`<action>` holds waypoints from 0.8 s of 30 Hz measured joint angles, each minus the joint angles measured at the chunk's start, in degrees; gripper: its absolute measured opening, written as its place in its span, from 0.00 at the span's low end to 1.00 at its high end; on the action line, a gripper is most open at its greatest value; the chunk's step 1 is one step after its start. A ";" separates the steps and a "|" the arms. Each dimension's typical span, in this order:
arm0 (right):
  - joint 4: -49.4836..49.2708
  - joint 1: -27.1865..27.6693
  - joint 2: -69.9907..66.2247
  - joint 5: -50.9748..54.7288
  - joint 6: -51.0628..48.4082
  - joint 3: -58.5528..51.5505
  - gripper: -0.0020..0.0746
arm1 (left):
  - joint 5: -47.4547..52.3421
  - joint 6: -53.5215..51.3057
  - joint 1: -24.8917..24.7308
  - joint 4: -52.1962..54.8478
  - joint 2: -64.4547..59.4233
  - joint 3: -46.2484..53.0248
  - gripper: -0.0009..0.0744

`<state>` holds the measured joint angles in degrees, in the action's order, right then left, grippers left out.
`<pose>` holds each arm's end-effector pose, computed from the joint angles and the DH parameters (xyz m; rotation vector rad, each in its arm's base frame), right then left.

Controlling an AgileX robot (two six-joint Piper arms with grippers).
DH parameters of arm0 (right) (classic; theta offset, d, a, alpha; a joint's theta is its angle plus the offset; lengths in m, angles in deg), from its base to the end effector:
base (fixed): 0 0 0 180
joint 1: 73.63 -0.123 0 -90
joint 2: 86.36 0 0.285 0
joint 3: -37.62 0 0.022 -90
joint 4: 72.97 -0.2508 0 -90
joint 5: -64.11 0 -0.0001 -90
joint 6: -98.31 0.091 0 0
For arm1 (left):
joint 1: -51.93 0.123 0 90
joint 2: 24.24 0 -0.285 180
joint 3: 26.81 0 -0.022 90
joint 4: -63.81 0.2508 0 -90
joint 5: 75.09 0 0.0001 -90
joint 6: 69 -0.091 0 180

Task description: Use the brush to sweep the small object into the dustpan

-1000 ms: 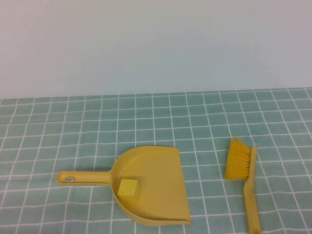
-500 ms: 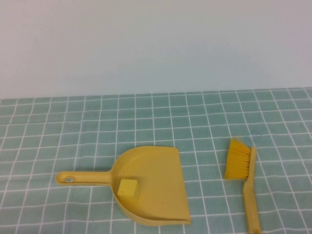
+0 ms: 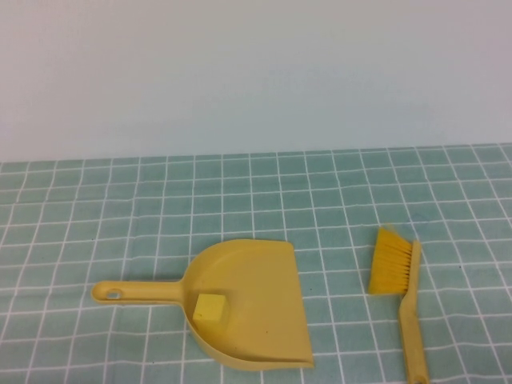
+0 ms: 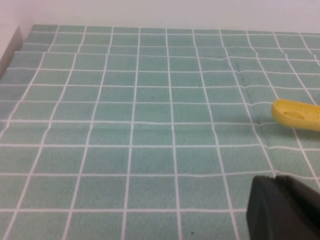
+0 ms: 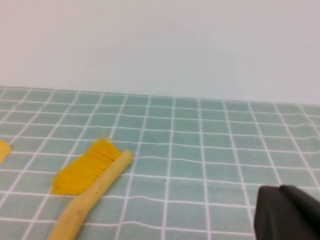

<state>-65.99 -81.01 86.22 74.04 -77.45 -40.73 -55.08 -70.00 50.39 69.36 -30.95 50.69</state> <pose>0.0562 0.0053 0.1912 -0.1299 1.6641 0.0451 0.0525 0.0016 0.1812 0.0996 1.8155 0.0879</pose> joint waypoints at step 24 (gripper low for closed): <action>-0.19 6.78 0.25 10.46 0.14 0.02 0.02 | 0.00 0.00 0.00 0.03 0.00 0.00 0.01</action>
<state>-66.18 -74.23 86.46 84.51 -77.31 -40.71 -55.08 -70.00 50.39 69.39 -30.95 50.69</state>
